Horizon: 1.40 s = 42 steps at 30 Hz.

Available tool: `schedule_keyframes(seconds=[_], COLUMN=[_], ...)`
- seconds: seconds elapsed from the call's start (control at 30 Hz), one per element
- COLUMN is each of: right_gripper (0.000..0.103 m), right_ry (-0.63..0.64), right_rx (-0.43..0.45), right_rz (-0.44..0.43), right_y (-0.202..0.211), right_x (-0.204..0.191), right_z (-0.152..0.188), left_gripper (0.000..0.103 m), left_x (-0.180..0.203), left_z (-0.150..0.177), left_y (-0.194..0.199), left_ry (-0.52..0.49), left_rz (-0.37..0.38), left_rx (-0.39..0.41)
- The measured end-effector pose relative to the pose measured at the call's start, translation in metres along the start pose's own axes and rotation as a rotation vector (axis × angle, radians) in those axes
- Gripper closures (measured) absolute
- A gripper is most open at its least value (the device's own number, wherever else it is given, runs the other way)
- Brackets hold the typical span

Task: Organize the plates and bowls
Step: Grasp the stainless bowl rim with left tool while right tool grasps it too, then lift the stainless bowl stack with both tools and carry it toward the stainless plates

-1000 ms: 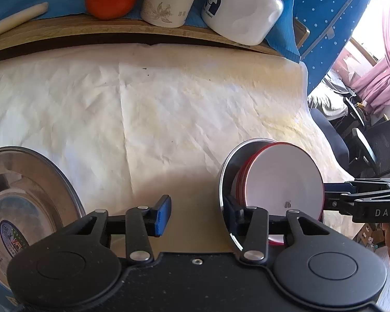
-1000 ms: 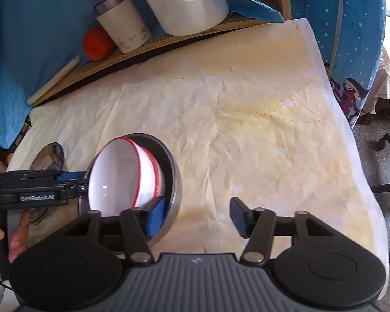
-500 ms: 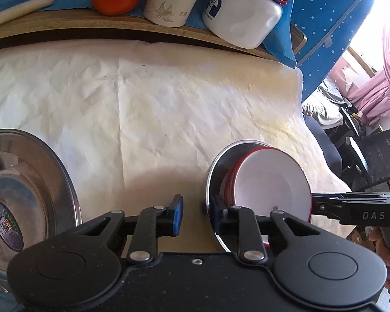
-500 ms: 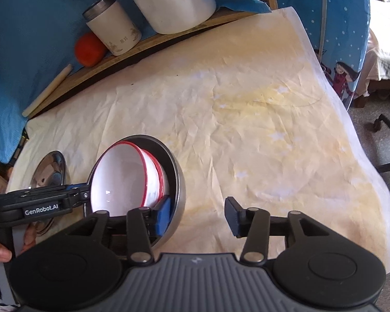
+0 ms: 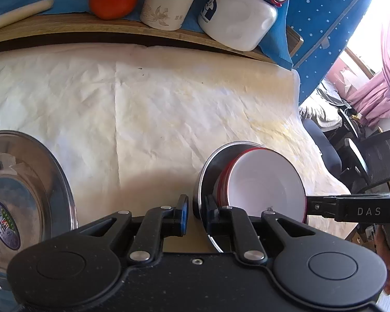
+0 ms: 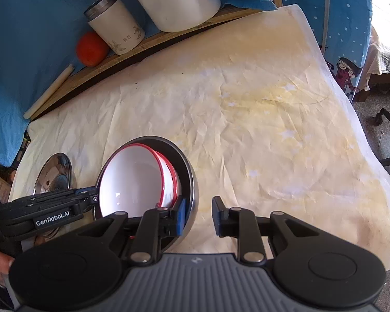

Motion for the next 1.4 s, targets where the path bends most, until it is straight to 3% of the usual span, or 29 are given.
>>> schedule_keyframes(seconds=[0.4, 0.63, 0.77, 1.03, 1.4], right_gripper=[0.077, 0.089, 0.090, 0.090, 0.089], right_ry=[-0.089, -0.080, -0.084, -0.201, -0.203], right_rx=[-0.019, -0.008, -0.003, -0.052, -0.078], right_rz=[0.004, -0.010, -0.002, -0.063, -0.071], right_y=[-0.010, -0.010, -0.009, -0.011, -0.011], right_x=[0.000, -0.007, -0.008, 0.001, -0.007], right_z=[0.005, 0.003, 0.003, 0.005, 0.006], left_gripper=[0.092, 0.093, 0.094, 0.095, 0.096], left_x=[0.003, 0.004, 0.005, 0.004, -0.001], left_z=[0.002, 0.002, 0.003, 0.002, 0.001], left_y=[0.001, 0.002, 0.002, 0.001, 0.004], left_ry=[-0.007, -0.010, -0.015, 0.010, 0.038], left_rz=[-0.028, -0.025, -0.031, -0.041, -0.038], left_rx=[0.015, 0.028, 0.039, 0.001, -0.032])
Point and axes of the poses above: each gripper's, at about its wrist camera, not at the fingertips, and y roughly against the way its jaws point, x to its right, z to its underside, the point moved 9 cm from there along -y, roughly the way its jaws point, and after that the axes turned 14 degrees about y, right-handed, at the moved point
